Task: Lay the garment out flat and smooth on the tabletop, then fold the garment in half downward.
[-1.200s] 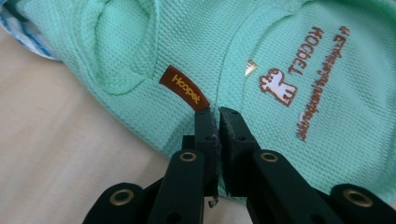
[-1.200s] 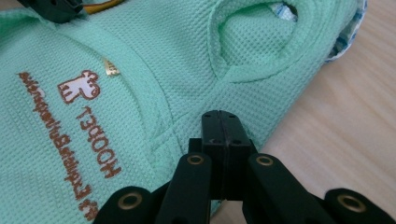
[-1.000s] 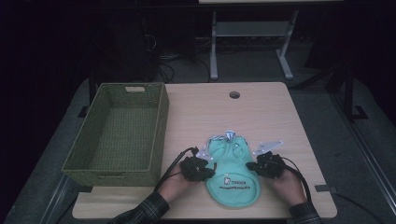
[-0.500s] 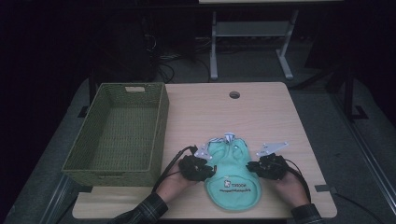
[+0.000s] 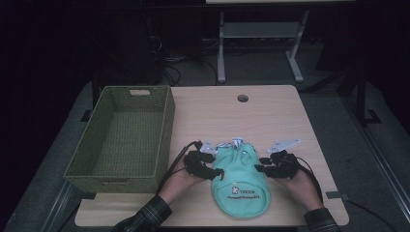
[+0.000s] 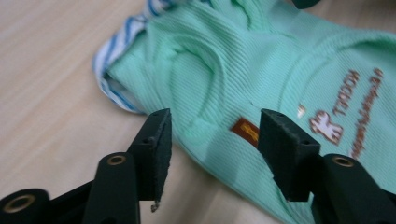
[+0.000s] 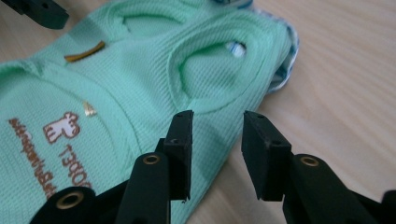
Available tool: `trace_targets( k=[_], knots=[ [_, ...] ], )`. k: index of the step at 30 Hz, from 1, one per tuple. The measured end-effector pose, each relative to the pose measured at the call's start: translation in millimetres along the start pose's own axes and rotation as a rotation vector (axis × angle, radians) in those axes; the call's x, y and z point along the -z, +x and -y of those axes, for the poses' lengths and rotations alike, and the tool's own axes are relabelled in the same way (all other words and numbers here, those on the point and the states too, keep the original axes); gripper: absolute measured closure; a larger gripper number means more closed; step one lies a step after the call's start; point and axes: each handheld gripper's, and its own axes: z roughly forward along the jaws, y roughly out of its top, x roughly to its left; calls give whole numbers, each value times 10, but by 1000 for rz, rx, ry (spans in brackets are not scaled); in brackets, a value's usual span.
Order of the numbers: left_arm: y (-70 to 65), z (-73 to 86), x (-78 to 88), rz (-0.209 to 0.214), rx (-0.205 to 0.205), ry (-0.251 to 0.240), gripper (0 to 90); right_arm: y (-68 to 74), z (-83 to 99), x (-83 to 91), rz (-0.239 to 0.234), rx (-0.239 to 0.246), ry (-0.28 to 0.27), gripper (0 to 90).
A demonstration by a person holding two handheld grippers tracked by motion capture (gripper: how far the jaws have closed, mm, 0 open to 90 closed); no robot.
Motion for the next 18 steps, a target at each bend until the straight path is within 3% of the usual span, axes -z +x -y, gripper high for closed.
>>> trace_targets(
  k=[9, 18],
  knots=[
    [147, -93, 21, -22, 25, -27, 436, -126, -141, 4, 5, -5, -21, 635],
    [361, -212, -20, -52, 60, -33, 447, -289, -284, -47, -11, -44, -53, 644]
  ],
)
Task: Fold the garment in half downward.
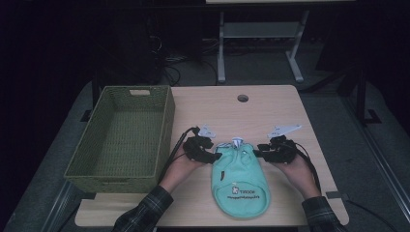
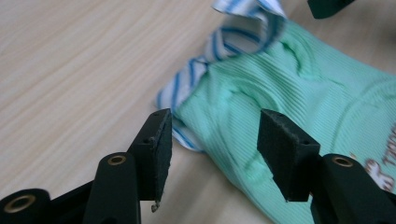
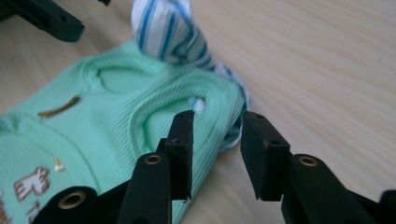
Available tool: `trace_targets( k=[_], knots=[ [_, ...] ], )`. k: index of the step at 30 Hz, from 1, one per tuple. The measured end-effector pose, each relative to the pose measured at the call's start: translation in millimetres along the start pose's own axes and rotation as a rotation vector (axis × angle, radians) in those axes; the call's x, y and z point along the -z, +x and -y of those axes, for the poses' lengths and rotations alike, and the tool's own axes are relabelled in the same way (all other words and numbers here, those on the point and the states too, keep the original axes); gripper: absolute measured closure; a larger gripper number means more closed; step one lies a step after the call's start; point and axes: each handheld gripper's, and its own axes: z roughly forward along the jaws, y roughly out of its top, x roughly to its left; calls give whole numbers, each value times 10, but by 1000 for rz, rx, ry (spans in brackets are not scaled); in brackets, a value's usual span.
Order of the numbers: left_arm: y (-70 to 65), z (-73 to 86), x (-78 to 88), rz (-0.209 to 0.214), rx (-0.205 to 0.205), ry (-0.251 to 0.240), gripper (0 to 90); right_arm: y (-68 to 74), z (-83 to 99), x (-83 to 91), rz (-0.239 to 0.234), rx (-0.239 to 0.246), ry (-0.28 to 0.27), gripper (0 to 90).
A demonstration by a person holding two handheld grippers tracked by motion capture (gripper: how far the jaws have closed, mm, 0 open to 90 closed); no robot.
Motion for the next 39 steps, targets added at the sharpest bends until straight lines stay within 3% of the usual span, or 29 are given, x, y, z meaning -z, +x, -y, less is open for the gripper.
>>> trace_targets(
  k=[7, 9, 17, 25, 31, 39],
  knots=[
    [112, -101, -90, -27, 12, -3, 462, -108, -77, -47, 16, -16, -20, 645],
    [140, -128, -122, -30, 15, -8, 466, -135, -95, -74, 20, -26, -1, 645],
    [216, -186, -264, -37, 17, 2, 500, -263, -146, -167, -5, -63, -54, 664],
    [270, -111, -375, -58, 18, 62, 512, -243, -121, -350, -35, -60, -17, 671],
    [234, -85, -453, -63, -17, 106, 532, -242, -89, -432, -38, -44, 10, 711],
    [207, -58, -499, -56, -18, 108, 575, -226, -64, -492, -48, -37, 41, 794]
  ],
)
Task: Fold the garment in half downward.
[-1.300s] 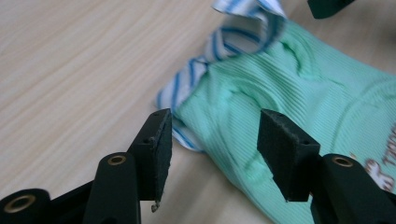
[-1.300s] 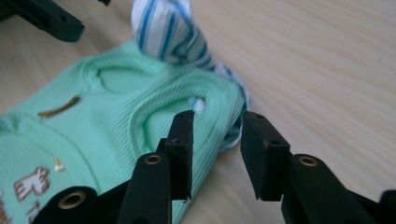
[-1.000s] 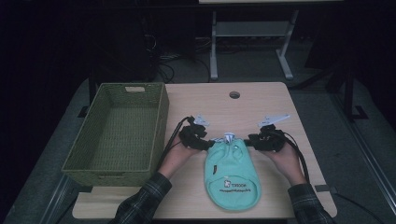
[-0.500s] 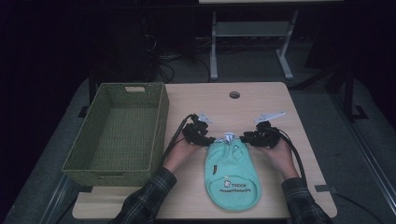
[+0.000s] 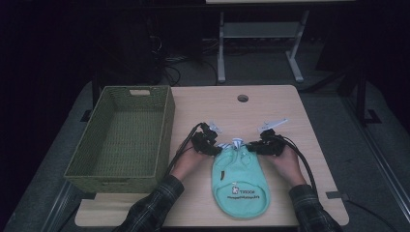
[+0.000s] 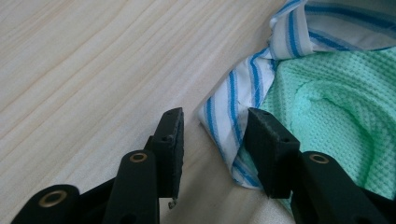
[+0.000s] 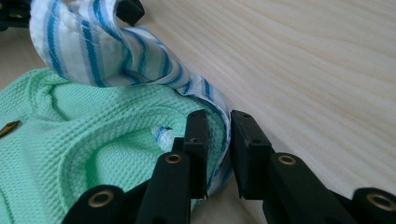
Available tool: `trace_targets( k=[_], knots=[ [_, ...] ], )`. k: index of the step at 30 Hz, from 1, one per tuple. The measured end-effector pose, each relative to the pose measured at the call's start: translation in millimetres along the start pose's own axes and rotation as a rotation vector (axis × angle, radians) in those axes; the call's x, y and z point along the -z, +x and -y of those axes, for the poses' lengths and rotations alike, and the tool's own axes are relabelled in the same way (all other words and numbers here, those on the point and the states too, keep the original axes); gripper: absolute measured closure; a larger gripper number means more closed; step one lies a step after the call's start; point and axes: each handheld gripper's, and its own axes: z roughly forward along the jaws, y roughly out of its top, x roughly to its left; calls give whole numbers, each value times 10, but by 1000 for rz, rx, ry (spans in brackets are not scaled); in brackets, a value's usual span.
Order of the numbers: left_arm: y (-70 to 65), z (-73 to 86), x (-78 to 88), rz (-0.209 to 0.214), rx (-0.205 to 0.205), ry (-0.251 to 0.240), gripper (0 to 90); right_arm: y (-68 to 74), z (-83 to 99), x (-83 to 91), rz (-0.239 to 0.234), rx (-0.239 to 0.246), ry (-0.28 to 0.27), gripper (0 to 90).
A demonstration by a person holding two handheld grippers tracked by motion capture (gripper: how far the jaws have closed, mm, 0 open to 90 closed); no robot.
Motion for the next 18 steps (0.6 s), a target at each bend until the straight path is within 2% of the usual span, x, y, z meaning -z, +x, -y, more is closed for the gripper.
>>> trace_targets(
  k=[2, 6, 8, 9, 13, 14, 18],
  knots=[
    [-5, 0, 4, 6, -4, 4, 598, 10, 3, -9, 0, 7, 5, 826],
    [-25, 0, 2, 36, -7, 1, 741, 27, 8, -18, 0, 14, 6, 858],
    [-54, -7, 2, 31, -18, 4, 817, 27, 9, -16, 0, 11, 6, 864],
    [-74, -15, 4, 15, -29, 7, 837, 28, 7, -13, 3, 12, 9, 866],
    [-81, -23, 17, 1, -39, 10, 856, 39, -10, 20, 23, 29, 7, 871],
    [-79, -21, 19, 3, -29, 0, 856, 38, -13, 31, 23, 30, 2, 871],
    [-65, -32, 80, 0, -30, -22, 856, 43, -22, 69, 26, 36, -2, 871]
  ],
)
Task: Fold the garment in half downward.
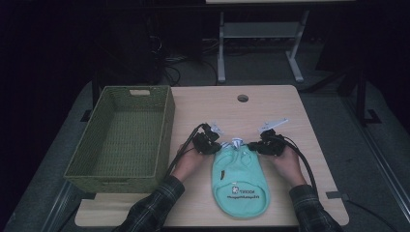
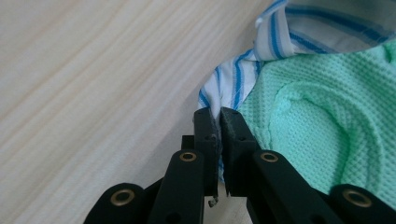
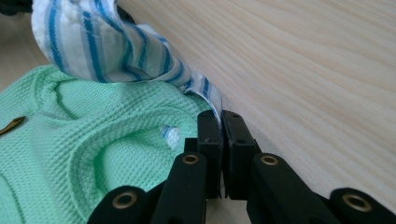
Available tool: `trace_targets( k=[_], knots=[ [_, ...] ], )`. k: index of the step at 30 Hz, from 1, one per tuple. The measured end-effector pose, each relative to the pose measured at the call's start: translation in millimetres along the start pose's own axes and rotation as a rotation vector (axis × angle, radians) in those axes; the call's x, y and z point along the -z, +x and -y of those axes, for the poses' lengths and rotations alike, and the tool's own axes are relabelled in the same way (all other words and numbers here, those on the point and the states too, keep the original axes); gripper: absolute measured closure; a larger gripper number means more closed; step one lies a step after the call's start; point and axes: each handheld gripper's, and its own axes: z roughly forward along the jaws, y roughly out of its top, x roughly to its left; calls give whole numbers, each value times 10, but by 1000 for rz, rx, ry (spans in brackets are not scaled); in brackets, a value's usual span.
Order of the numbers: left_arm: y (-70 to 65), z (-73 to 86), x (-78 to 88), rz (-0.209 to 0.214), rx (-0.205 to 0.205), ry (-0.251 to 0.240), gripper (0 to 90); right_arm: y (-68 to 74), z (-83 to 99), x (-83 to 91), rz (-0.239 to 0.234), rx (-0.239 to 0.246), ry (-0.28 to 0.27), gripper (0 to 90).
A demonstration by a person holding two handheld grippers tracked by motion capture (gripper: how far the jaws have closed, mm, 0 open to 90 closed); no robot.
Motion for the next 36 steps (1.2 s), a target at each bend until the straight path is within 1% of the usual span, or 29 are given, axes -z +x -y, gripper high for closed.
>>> trace_targets(
  k=[1, 3, 4, 7, 9, 13, 14, 16, 20, 22, 25, 29, 31, 32, 33, 34, 36],
  knots=[
    [-3, -5, 19, -3, -1, -12, 856, 7, -3, 8, 1, -2, -7, 871],
    [-8, -15, 61, -9, -4, -28, 856, 4, -11, 34, 2, 16, -12, 871],
    [-8, -21, 85, -12, -10, -34, 856, 8, -18, 51, 3, 13, -13, 871],
    [-19, -46, 159, -22, -9, -74, 856, 4, -31, 92, 5, 17, -32, 871],
    [-25, -68, 210, -31, -14, -94, 856, 16, -49, 138, 8, 15, -45, 871],
    [-34, -91, 295, -46, -20, -134, 855, 38, -85, 218, 16, 34, -75, 871],
    [-30, -99, 324, -49, -21, -145, 856, 48, -94, 240, 15, 30, -80, 871],
    [-29, -110, 369, -56, -25, -159, 856, 60, -132, 287, 17, 41, -85, 871],
    [-23, -143, 511, -68, -24, -203, 855, 108, -209, 406, 29, 68, -130, 871],
    [-23, -163, 589, -70, -17, -225, 855, 134, -232, 454, 24, 69, -159, 871],
    [-24, -199, 690, -81, -30, -255, 855, 164, -266, 514, 23, 76, -174, 871],
    [-36, -233, 814, -91, -31, -293, 854, 213, -325, 619, 46, 103, -220, 871],
    [-48, -244, 857, -96, -30, -316, 854, 234, -351, 666, 53, 107, -241, 870],
    [-50, -247, 878, -99, -37, -321, 853, 241, -357, 681, 63, 116, -255, 870],
    [-56, -246, 881, -100, -35, -322, 852, 253, -360, 685, 66, 116, -262, 870],
    [-59, -244, 880, -98, -39, -317, 852, 254, -359, 679, 66, 120, -261, 870],
    [-75, -231, 859, -96, -49, -299, 851, 262, -346, 642, 66, 118, -242, 869]
  ],
)
